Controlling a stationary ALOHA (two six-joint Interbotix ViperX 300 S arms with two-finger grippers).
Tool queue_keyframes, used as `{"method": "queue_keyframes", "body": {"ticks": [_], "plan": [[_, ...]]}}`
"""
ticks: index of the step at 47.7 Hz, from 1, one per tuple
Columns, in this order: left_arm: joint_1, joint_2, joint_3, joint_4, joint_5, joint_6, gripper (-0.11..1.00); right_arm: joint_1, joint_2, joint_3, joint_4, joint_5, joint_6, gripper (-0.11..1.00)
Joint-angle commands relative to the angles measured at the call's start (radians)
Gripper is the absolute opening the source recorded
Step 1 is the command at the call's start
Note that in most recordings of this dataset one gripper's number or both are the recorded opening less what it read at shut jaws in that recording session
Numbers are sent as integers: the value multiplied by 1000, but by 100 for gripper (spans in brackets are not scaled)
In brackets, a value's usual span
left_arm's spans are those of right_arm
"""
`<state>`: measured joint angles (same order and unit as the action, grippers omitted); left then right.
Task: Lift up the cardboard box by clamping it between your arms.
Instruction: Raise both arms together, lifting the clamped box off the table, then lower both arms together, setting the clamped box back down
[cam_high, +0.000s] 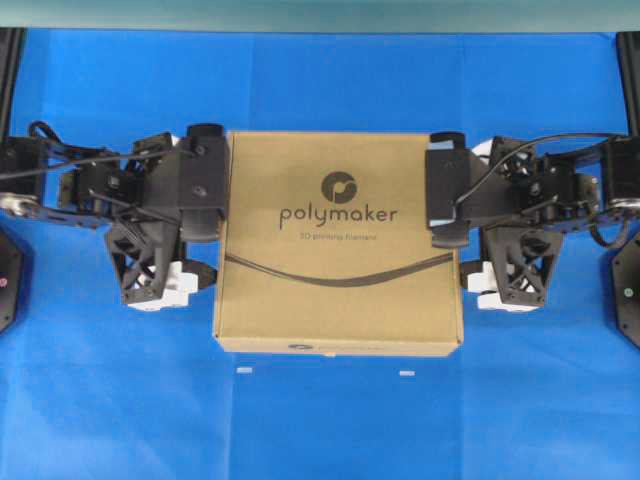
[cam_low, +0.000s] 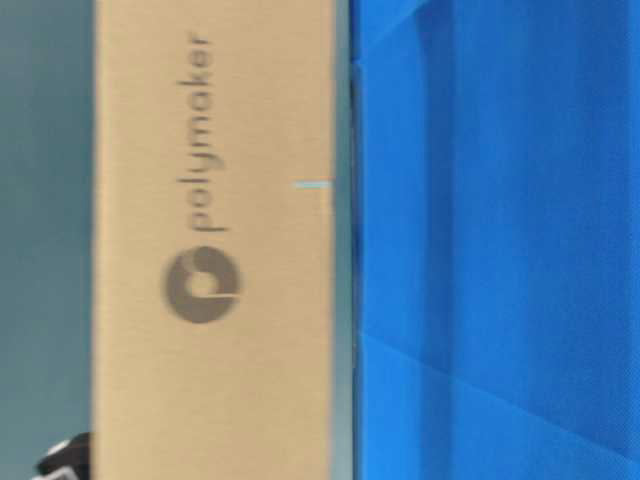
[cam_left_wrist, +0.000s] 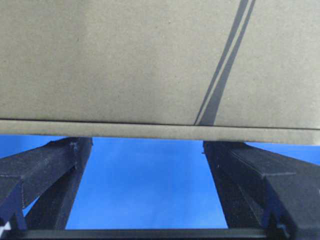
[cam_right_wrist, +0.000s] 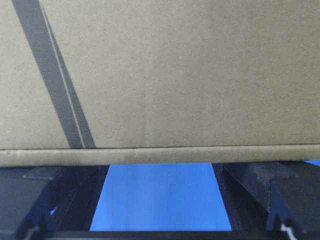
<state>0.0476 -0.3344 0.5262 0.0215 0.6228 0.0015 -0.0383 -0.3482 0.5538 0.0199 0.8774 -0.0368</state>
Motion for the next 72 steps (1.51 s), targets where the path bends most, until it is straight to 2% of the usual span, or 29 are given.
{"method": "queue_keyframes", "body": {"ticks": [1, 12, 27, 43, 54, 72], "plan": [[8, -29, -83, 5, -5, -5, 86, 21, -25, -78, 8, 8, 12, 100], [5, -37, -137, 8, 64, -3, 86, 32, -34, -140, 6, 83, 11, 100], [-2, -37, -167, 8, 89, 0, 86, 43, -34, -196, 6, 127, 11, 100], [0, -37, -166, 9, 97, 0, 86, 43, -35, -190, 3, 132, 11, 100], [2, -32, -137, 9, 91, -2, 86, 38, -35, -150, 0, 107, 11, 100], [3, 6, -23, 9, -15, -3, 86, 29, -20, 5, 0, -81, 9, 100]]}}
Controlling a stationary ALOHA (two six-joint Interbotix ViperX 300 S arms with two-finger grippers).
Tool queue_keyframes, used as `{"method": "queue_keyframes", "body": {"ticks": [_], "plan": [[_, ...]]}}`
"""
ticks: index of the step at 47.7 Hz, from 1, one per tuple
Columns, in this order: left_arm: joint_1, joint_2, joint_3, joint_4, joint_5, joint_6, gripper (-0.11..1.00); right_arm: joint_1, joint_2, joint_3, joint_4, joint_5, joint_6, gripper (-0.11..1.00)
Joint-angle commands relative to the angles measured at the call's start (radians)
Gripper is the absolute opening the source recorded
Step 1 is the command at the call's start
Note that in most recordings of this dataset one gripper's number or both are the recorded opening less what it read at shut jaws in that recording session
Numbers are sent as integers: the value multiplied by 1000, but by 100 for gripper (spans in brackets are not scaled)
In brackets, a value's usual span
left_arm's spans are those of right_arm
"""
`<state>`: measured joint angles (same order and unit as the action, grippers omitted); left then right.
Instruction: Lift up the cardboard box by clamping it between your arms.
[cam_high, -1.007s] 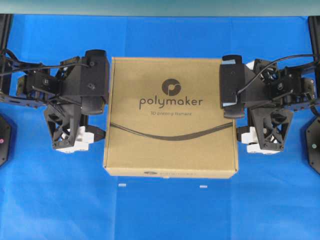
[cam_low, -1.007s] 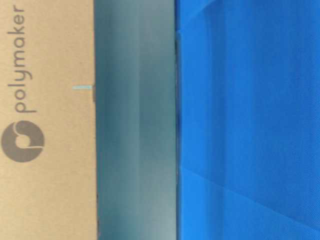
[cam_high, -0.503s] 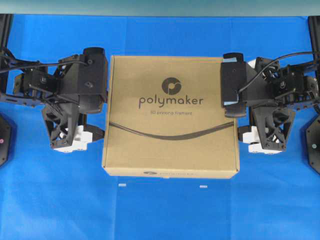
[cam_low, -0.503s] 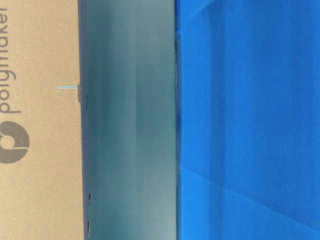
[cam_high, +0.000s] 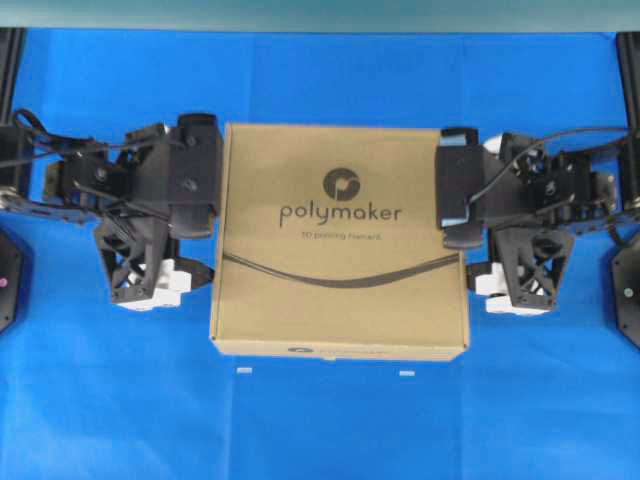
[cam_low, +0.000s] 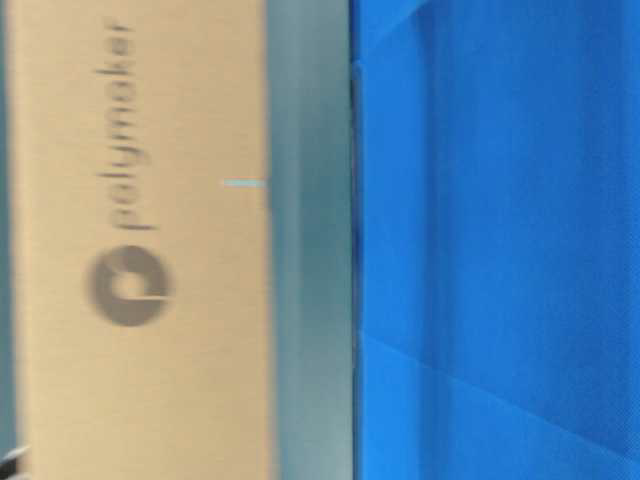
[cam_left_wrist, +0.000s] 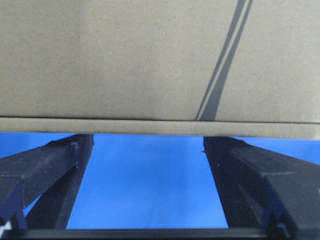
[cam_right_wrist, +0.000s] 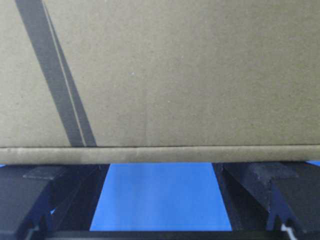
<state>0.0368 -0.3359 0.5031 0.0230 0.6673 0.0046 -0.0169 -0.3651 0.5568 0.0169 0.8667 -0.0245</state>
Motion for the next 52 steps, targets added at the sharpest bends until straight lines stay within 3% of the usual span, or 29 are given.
{"method": "queue_keyframes", "body": {"ticks": [1, 21, 32, 52], "plan": [[14, 12, 6, 8, -64, -6, 86, 6, 0, 14, 3, -86, -3, 100], [18, 107, 118, 9, -192, -6, 86, -3, 89, 158, 3, -284, -9, 100], [23, 140, 183, 9, -278, -8, 86, -6, 150, 167, 2, -354, -18, 100], [37, 212, 201, 9, -334, -5, 86, -18, 209, 199, 3, -420, -20, 100]]}}
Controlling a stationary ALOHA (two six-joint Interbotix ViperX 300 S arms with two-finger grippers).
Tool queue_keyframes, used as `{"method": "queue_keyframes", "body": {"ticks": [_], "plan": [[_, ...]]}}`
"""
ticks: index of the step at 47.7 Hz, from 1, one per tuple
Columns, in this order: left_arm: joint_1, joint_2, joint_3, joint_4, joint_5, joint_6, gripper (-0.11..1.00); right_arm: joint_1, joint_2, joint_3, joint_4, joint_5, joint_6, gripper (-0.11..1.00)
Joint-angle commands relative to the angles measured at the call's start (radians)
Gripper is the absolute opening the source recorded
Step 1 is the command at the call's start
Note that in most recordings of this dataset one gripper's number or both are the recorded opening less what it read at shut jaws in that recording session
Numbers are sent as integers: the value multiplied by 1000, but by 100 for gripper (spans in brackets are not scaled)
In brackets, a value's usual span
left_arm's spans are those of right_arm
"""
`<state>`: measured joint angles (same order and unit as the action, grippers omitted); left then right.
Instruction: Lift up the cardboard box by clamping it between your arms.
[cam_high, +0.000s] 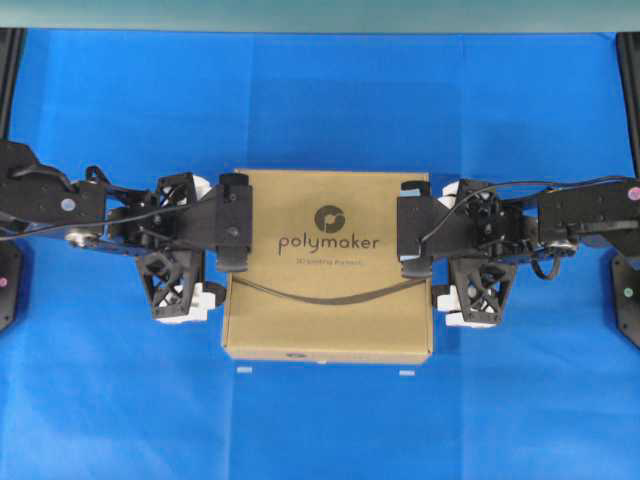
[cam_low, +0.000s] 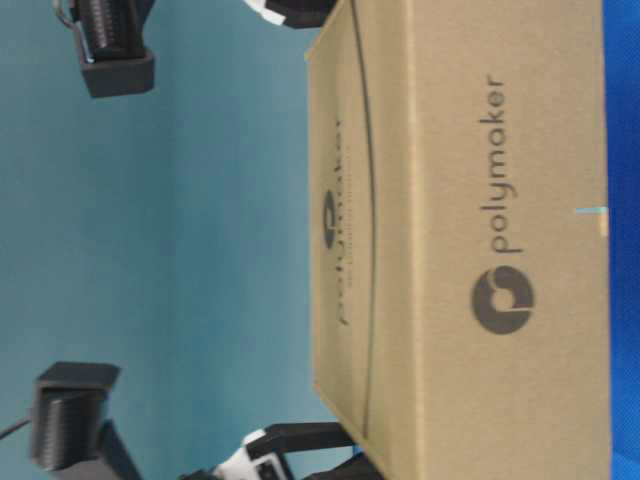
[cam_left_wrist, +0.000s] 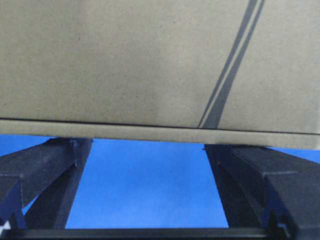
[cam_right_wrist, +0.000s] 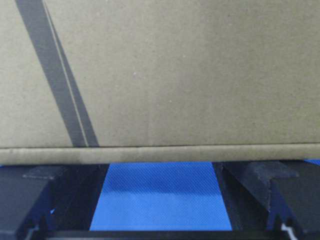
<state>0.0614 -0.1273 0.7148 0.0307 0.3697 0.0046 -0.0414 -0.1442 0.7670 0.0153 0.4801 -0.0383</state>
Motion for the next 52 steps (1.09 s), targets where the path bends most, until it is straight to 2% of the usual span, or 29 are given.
{"method": "queue_keyframes", "body": {"ticks": [1, 18, 26, 52], "plan": [[12, 5, -9, 2, -44, -5, 86, 6, -12, -6, 3, -35, -6, 100], [15, 44, 18, 2, -95, -15, 86, 6, 6, 72, 5, -135, 0, 100], [12, 74, 23, 2, -130, -25, 86, 5, 32, 75, 5, -183, -6, 100], [-8, 121, 21, 2, -129, -31, 86, 6, 91, 74, 8, -230, -5, 100]]}}
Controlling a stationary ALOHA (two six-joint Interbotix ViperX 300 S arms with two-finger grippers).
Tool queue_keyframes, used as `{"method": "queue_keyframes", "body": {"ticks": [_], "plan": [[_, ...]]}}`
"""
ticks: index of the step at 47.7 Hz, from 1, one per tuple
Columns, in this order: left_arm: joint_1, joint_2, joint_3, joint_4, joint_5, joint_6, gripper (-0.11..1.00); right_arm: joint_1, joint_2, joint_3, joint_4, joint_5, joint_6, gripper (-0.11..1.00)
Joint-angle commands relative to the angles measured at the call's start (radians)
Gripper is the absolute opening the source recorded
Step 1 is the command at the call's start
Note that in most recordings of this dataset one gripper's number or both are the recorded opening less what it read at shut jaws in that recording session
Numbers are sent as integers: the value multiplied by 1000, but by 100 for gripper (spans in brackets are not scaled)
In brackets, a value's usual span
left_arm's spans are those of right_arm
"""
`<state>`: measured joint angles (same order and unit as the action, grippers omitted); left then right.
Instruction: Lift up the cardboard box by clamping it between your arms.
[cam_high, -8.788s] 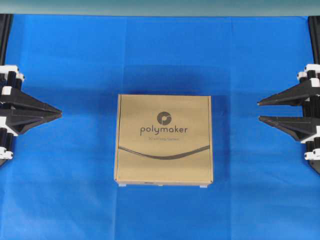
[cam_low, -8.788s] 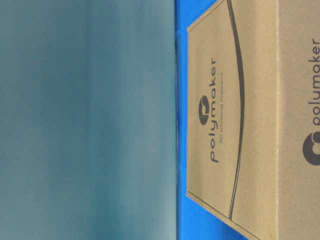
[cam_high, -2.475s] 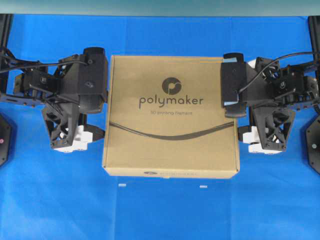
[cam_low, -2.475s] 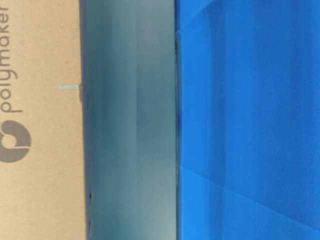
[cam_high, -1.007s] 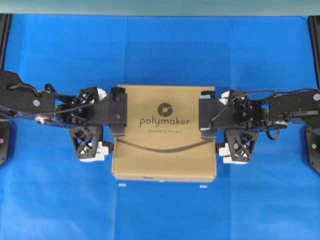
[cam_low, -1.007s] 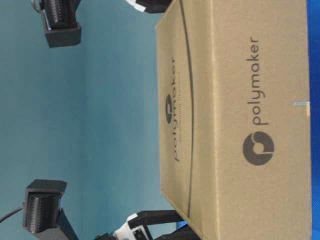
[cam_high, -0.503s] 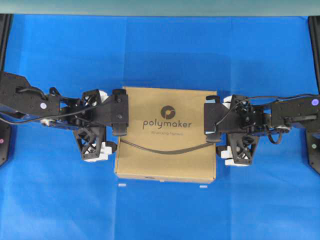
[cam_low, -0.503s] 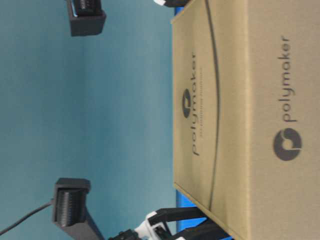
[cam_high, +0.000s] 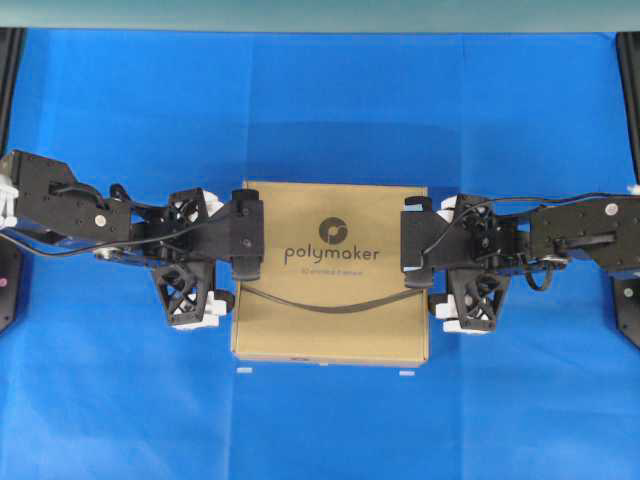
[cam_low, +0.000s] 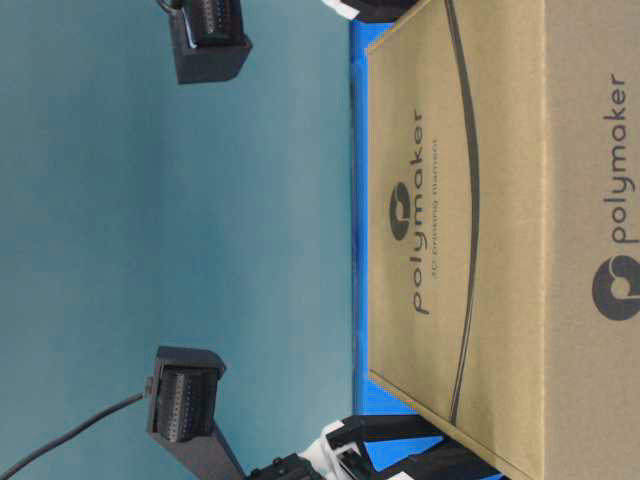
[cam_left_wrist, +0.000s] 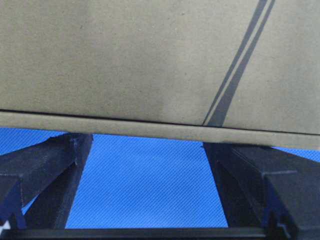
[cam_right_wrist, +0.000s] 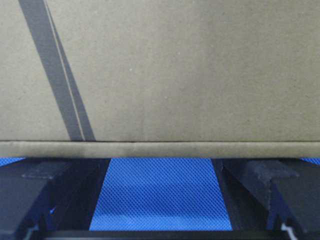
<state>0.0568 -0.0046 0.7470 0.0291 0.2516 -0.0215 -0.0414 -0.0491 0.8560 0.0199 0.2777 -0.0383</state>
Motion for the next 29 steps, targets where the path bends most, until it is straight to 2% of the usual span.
{"method": "queue_keyframes", "body": {"ticks": [1, 13, 29], "plan": [[-2, -2, -11, 2, -11, -6, 86, 8, 2, -15, 5, -29, -3, 100], [0, 3, -6, 2, -6, -8, 86, -3, 34, -14, 5, -49, -6, 100], [0, -12, 12, 3, -5, -5, 87, -25, -18, -2, 6, -67, 9, 100]]}}
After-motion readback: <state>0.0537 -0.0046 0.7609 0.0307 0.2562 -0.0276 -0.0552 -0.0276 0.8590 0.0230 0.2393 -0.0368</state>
